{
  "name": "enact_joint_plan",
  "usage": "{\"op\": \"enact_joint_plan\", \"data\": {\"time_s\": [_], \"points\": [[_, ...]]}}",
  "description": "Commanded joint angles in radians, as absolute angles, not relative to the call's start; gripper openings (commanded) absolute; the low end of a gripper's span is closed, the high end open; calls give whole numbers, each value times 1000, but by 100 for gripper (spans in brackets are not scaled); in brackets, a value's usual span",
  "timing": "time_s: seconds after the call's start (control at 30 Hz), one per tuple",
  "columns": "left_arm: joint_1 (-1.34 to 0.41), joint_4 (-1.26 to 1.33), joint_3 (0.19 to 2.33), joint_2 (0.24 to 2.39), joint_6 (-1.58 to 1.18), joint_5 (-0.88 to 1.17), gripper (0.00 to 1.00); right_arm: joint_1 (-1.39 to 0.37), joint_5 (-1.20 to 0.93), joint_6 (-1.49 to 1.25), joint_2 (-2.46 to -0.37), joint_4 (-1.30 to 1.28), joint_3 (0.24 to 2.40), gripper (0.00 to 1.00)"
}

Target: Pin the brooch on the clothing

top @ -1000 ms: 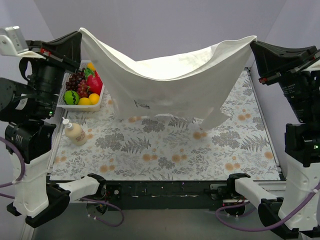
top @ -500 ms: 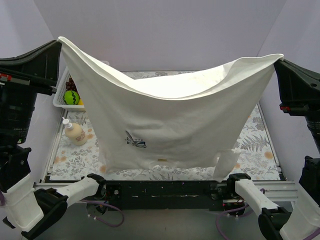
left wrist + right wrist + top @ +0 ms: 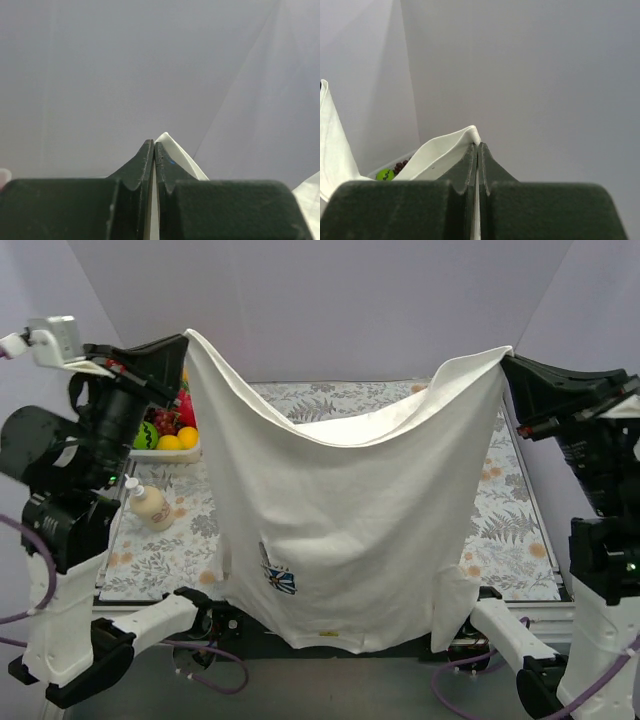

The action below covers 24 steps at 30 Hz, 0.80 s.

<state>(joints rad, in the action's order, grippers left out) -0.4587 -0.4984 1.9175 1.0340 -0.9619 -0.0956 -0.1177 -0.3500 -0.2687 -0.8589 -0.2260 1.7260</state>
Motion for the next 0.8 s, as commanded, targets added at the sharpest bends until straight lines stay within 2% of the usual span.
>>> {"op": "enact_joint_plan", "data": {"time_s": [0.0, 0.17, 0.4, 0.77], "points": [[-451, -422, 1806, 1084, -925, -189, 0, -113, -293, -244, -905, -129, 1590, 1], [-449, -300, 1627, 1149, -908, -262, 0, -114, -261, -229, -960, -55, 1451, 1], [-399, -169, 1508, 1298, -939, -246, 0, -110, -236, -204, -1083, 50, 1322, 1], [-256, -12, 1476, 1541, -989, -143, 0, -55, -333, -215, -1374, 234, 1270, 1]]}}
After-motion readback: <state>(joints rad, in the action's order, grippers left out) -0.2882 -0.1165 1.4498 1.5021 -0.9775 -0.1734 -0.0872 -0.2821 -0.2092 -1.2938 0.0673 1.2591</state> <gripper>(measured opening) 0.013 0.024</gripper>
